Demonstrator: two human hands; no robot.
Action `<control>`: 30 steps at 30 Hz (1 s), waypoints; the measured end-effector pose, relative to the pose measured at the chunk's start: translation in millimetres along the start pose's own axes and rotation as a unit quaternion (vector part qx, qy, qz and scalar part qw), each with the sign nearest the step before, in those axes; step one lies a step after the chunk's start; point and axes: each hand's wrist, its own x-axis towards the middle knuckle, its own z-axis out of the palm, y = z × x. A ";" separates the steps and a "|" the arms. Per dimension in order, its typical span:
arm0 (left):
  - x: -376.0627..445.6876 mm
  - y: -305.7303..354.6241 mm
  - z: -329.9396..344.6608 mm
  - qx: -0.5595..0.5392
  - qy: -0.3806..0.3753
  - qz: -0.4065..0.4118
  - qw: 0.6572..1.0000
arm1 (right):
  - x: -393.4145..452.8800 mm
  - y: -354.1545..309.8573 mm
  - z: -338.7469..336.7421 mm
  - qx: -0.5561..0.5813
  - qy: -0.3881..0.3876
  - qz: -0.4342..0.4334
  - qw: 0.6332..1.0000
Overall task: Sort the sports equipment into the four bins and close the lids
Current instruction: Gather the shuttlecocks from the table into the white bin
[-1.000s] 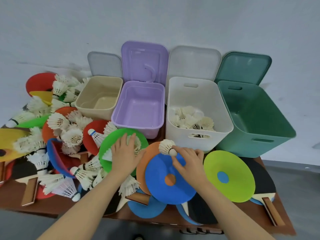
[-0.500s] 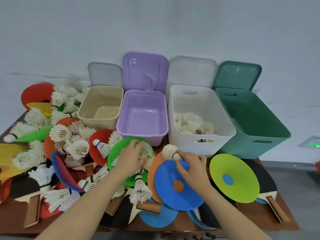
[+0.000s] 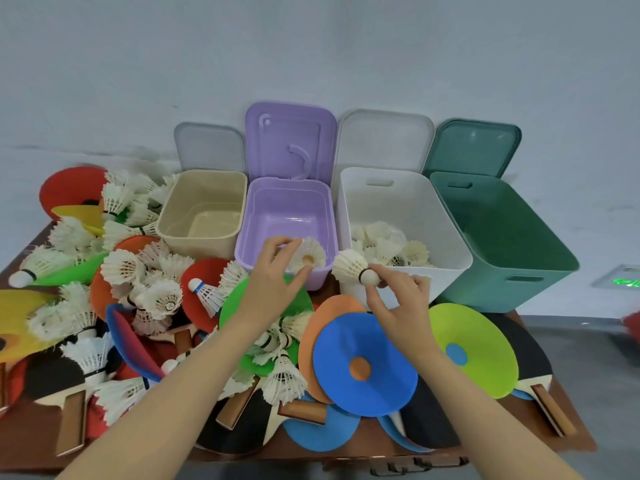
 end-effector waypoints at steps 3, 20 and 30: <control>29.3 12.6 14.8 -0.013 0.010 0.029 0.999 | 20.9 3.9 -11.1 -0.005 0.016 0.006 1.000; 97.6 38.9 100.4 0.235 -0.228 -0.083 0.941 | 80.6 104.4 -26.1 -0.154 -0.168 0.085 0.970; 63.6 10.6 37.4 0.239 -0.199 -0.062 0.949 | 56.1 59.2 7.0 -0.003 -0.081 -0.063 0.995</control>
